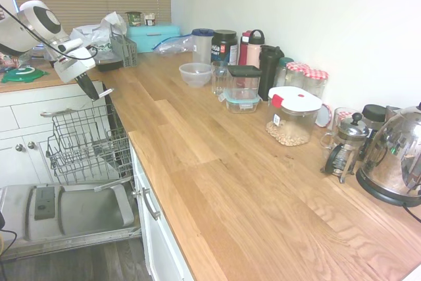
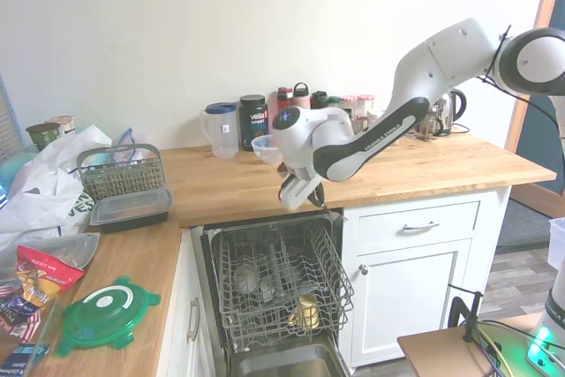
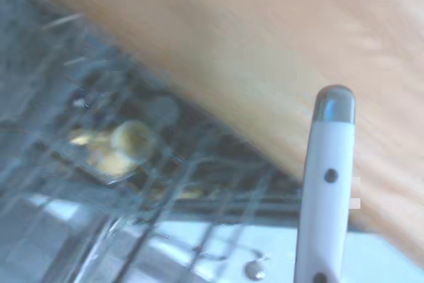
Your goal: Put the fork in the dishwasher
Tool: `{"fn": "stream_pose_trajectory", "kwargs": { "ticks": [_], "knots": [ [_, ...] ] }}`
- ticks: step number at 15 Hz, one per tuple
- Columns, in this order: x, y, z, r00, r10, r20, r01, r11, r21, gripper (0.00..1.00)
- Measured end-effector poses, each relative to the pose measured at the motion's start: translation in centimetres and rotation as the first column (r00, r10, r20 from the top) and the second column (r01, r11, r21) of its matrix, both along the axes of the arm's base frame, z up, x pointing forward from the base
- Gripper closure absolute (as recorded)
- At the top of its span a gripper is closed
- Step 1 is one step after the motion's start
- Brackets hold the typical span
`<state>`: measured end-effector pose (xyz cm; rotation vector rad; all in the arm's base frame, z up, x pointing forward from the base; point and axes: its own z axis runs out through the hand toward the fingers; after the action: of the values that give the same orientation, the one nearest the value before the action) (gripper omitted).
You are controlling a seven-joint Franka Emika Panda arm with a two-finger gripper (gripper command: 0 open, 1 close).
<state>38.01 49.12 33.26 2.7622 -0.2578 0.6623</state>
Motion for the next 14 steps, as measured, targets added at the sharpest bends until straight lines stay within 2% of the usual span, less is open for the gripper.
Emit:
{"fn": "stream_pose_trajectory", "kwargs": {
  "ticks": [3,8,14],
  "knots": [
    [-2.2,1.9,-3.1,0.998,0.065,-0.024,-0.065,0.997,-0.032,1.00],
    [-1.4,3.4,-5.3,0.983,0.175,-0.065,-0.176,0.984,-0.017,1.00],
    [5.3,2.5,-12.8,0.966,0.220,-0.133,-0.228,0.972,-0.049,1.00]
  ]
}}
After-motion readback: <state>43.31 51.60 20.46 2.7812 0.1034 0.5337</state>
